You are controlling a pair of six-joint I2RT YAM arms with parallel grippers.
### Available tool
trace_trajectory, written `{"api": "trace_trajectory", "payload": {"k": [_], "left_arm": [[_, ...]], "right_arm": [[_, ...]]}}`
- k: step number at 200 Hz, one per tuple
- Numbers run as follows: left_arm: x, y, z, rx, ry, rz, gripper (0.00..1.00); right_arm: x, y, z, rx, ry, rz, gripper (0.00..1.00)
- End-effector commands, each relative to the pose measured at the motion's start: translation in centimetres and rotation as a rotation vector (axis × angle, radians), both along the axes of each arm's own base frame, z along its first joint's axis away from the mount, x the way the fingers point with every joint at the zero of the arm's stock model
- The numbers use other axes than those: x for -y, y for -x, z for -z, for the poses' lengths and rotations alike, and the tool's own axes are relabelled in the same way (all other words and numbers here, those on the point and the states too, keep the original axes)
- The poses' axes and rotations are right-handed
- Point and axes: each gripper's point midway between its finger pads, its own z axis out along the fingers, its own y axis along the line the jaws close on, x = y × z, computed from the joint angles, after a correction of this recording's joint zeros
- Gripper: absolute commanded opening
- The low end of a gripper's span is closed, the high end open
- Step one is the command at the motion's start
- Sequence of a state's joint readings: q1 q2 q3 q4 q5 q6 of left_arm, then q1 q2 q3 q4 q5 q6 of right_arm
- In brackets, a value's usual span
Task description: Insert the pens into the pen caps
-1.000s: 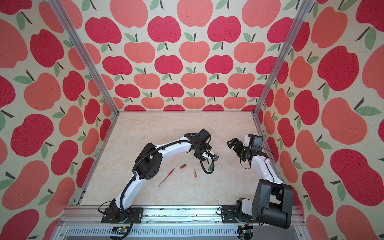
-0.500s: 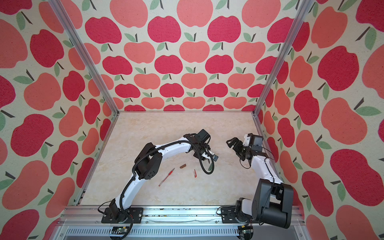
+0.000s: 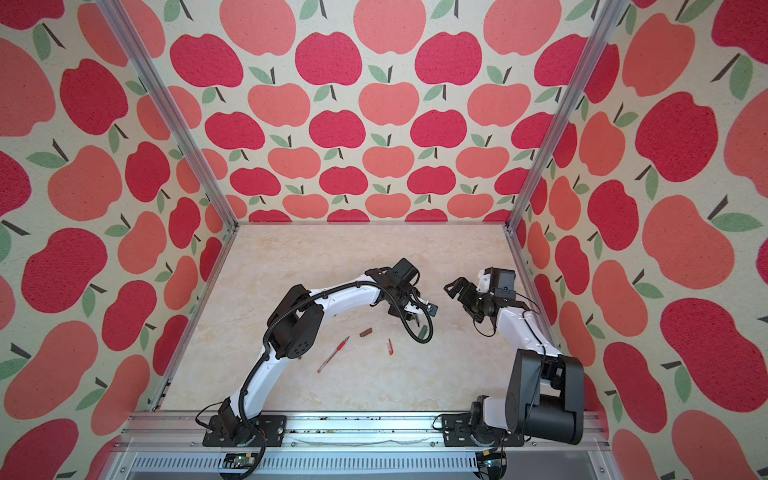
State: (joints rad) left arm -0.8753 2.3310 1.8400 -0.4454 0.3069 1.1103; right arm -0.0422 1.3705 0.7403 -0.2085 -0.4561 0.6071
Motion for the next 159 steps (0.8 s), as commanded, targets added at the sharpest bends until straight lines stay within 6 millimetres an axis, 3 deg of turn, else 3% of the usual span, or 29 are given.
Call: {"api": "trace_trajectory", "payload": {"k": [1, 15, 41, 75, 117, 159], "left_arm": [[0.6, -1.9, -6.0, 0.064, 0.241, -0.124, 0.68], [-0.3, -2.5, -8.6, 0.14, 0.332, -0.166, 0.76], [-3.8, -3.1, -12.9, 0.234, 0.462, -0.285, 0.9], [-9.8, -3.1, -18.8, 0.255, 0.649, -0.465, 0.99], [-16.0, -0.8, -22.0, 0.071, 0.796, -0.611, 1.0], [-18.6, 1.6, -21.5, -0.005, 0.86, -0.665, 1.0]], "right_arm": [[-0.2, 0.0, 0.2, -0.021, 0.055, -0.025, 0.98], [0.0, -0.2, 0.2, -0.024, 0.092, -0.019, 0.98], [0.1, -1.2, -0.7, -0.011, 0.126, -0.026, 0.97], [-2.7, -2.4, -1.5, -0.021, 0.23, -0.211, 0.92], [-6.3, -1.9, -0.2, -0.085, 0.384, -0.423, 0.86], [-8.8, -0.7, 2.6, -0.183, 0.542, -0.583, 0.77]]}}
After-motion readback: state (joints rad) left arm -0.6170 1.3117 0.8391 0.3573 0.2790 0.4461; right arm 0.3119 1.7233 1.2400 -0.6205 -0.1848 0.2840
